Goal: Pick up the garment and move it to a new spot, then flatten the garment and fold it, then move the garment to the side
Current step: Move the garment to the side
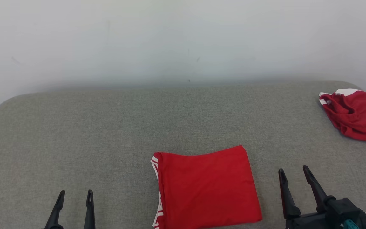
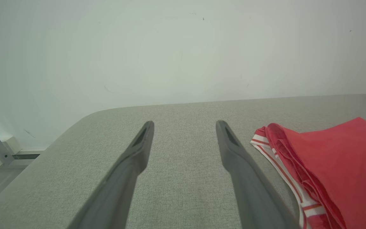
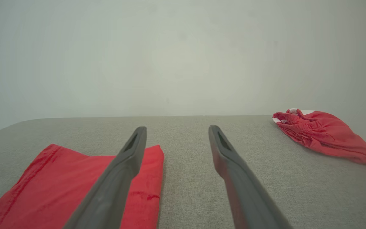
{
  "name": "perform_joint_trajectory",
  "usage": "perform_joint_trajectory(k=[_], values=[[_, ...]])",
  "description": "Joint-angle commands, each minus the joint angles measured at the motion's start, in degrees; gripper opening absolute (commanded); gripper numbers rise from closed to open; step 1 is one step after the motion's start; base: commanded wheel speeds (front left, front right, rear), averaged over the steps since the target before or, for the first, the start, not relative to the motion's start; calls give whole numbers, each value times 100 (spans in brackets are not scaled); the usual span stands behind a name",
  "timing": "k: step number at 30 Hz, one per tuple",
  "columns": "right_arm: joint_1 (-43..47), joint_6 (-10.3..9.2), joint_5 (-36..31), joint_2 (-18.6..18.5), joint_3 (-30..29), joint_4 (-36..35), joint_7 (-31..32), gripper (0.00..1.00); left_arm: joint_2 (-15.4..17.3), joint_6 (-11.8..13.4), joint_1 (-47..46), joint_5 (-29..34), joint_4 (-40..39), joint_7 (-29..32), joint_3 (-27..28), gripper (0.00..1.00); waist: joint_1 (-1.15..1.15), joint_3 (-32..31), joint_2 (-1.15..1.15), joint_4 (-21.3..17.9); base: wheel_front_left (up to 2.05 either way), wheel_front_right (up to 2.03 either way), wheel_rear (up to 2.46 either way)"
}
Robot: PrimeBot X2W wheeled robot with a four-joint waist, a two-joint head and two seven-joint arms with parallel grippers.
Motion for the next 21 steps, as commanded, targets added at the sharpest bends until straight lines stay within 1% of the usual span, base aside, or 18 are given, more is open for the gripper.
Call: perform_joint_trajectory(k=[1,3,8,9,13,21], values=[[-123,-17,-47,-26,50,107,-22,100,20,19,12,-12,-9,-17,-6,100,0,17,0,21,0,0,0],[-270,-17,-54,-23,91,264,-9,100,29,10,-21,-24,3,-17,-12,100,0,38,0,41,0,0,0],[-759,-17,-54,-132,265,740,323,100,18,8,-68,-10,8,-17,-62,100,0,124,0,114,0,0,0],[-759,-17,-54,-132,265,740,323,100,18,8,-68,-10,8,-17,-62,100,0,124,0,114,0,0,0],[-1150,-17,8,-209,408,1192,604,100,-3,16,-164,-21,10,-17,-106,100,0,260,0,202,0,0,0],[-1662,-17,239,-329,726,2223,742,100,-16,-9,-358,-70,101,-17,-114,100,0,488,0,338,0,0,0]])
